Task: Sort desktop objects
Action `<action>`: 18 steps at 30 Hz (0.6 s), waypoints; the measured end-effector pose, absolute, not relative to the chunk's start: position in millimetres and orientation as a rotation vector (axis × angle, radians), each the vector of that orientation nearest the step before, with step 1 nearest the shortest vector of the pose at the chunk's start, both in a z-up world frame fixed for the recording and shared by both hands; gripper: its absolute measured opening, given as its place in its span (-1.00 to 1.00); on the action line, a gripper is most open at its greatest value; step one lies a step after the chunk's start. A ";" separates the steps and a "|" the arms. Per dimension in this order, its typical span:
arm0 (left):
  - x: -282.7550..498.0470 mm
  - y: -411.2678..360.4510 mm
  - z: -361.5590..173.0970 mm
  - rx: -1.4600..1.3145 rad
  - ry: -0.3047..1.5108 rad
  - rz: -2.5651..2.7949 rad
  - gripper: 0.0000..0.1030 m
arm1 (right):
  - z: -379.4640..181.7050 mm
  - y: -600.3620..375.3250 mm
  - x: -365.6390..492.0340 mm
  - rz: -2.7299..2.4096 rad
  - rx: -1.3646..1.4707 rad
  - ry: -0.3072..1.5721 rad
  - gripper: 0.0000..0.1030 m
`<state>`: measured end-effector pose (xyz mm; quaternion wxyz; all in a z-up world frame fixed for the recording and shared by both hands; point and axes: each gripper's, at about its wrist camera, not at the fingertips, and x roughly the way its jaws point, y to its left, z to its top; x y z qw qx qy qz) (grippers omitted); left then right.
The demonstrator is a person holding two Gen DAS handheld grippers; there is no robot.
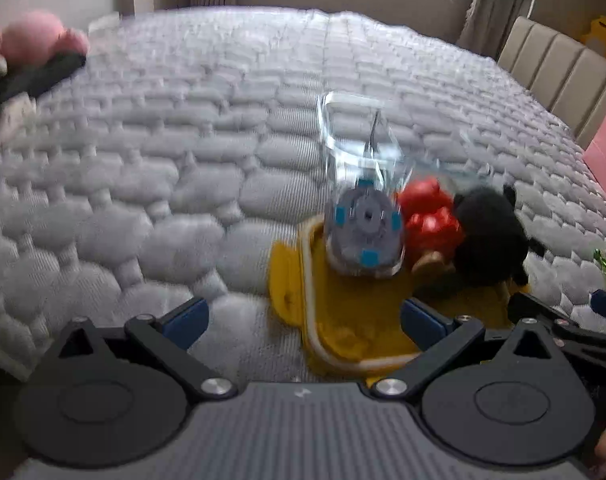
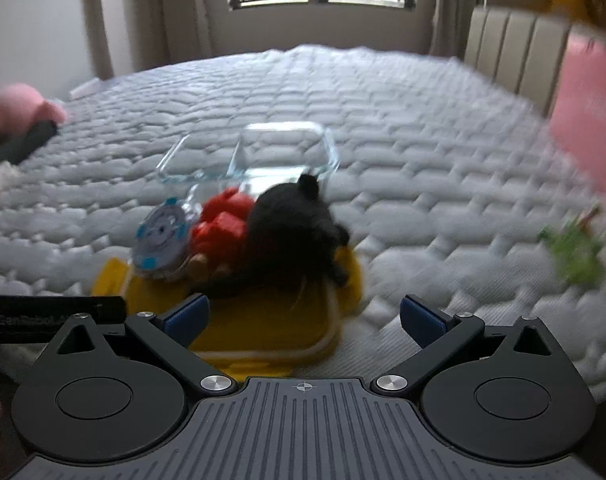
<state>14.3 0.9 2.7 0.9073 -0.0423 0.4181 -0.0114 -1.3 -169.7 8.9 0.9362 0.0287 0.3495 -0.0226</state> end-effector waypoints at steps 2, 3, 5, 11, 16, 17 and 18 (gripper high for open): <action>11.5 -2.6 10.1 -0.070 0.821 -0.011 1.00 | 15.5 -171.7 -1.5 -0.053 0.065 0.691 1.00; 10.1 -4.2 12.8 -0.062 0.803 -0.005 1.00 | 18.0 -173.9 -1.4 -0.053 0.077 0.684 1.00; 10.4 -4.1 15.2 -0.049 0.800 0.002 1.00 | 18.9 -179.3 -0.5 -0.052 0.103 0.684 1.00; 18.5 -4.8 2.0 -0.056 0.864 -0.006 1.00 | 4.7 -182.1 6.9 -0.055 0.140 0.739 1.00; 15.8 -5.0 -1.2 -0.049 0.861 -0.002 1.00 | 0.8 -179.0 6.2 -0.047 0.155 0.757 1.00; 15.8 -5.0 -1.6 -0.047 0.860 -0.001 1.00 | 1.5 -178.4 7.0 -0.047 0.153 0.760 1.00; 15.7 -5.1 -2.0 -0.046 0.861 -0.001 1.00 | 1.9 -177.8 7.5 -0.047 0.152 0.762 1.00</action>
